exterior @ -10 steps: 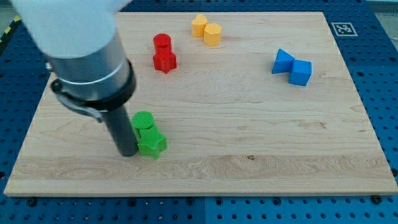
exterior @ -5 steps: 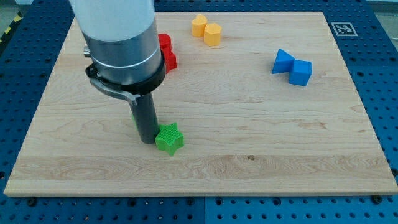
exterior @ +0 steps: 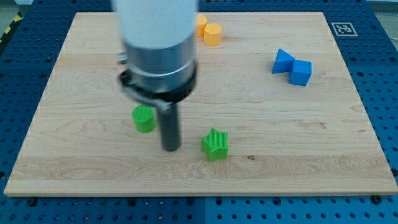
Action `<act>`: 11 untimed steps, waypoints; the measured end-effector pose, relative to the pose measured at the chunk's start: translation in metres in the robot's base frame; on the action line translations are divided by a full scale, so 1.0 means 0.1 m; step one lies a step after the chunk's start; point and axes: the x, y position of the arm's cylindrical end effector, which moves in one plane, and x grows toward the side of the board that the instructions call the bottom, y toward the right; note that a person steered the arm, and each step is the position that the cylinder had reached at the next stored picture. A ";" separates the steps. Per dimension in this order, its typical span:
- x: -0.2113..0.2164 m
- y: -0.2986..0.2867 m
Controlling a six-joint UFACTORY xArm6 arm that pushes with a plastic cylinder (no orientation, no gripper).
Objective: Push the green blocks to the bottom center
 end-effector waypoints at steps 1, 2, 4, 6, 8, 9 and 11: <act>0.04 -0.65; -0.41 -0.81; -0.55 -0.24; -0.75 -0.49; -0.87 -0.11; -0.82 0.19; -0.50 0.43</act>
